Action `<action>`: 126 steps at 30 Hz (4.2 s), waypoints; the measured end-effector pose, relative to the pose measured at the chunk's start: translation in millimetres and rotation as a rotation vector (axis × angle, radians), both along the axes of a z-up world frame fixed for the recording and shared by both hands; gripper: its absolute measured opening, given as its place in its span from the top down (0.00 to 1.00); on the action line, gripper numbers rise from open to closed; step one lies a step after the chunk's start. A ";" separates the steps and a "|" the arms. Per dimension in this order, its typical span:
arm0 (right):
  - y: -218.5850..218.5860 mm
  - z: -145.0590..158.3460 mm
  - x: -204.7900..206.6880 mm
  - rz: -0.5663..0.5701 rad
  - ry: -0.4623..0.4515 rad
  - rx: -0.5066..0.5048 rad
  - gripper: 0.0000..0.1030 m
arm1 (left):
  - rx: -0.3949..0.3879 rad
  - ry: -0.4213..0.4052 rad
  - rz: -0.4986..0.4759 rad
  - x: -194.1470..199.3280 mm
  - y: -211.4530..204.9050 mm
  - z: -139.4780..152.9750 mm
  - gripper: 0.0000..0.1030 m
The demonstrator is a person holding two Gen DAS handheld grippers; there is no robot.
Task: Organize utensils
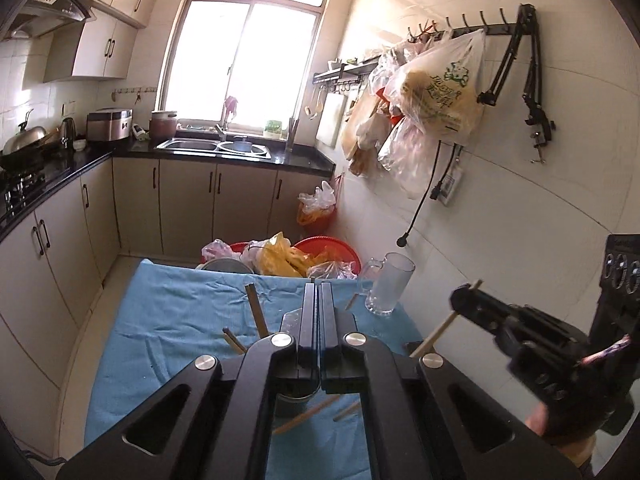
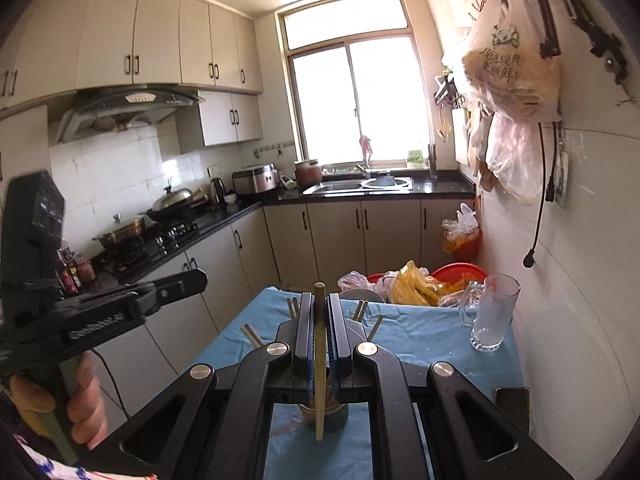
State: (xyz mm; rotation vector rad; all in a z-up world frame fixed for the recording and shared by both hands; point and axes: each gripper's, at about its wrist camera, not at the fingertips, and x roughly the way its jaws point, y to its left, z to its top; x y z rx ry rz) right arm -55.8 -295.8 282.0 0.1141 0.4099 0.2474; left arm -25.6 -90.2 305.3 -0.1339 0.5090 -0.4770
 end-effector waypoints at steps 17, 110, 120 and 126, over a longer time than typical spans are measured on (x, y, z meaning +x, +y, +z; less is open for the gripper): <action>-88.5 -200.8 26.3 -0.113 0.514 0.075 0.27 | 0.111 0.341 0.001 -6.4 18.2 -176.9 0.73; -31.0 -188.8 -64.3 -0.217 0.356 0.087 0.47 | 0.364 -0.138 0.366 -132.8 13.0 -143.9 0.00; -17.3 -163.2 -82.8 -0.303 0.226 0.046 0.34 | 0.266 -0.101 0.291 -135.9 13.1 -110.2 0.00; -19.9 -168.4 -83.7 -0.315 0.237 0.033 0.33 | 0.324 -0.059 0.323 -131.9 6.6 -130.0 0.00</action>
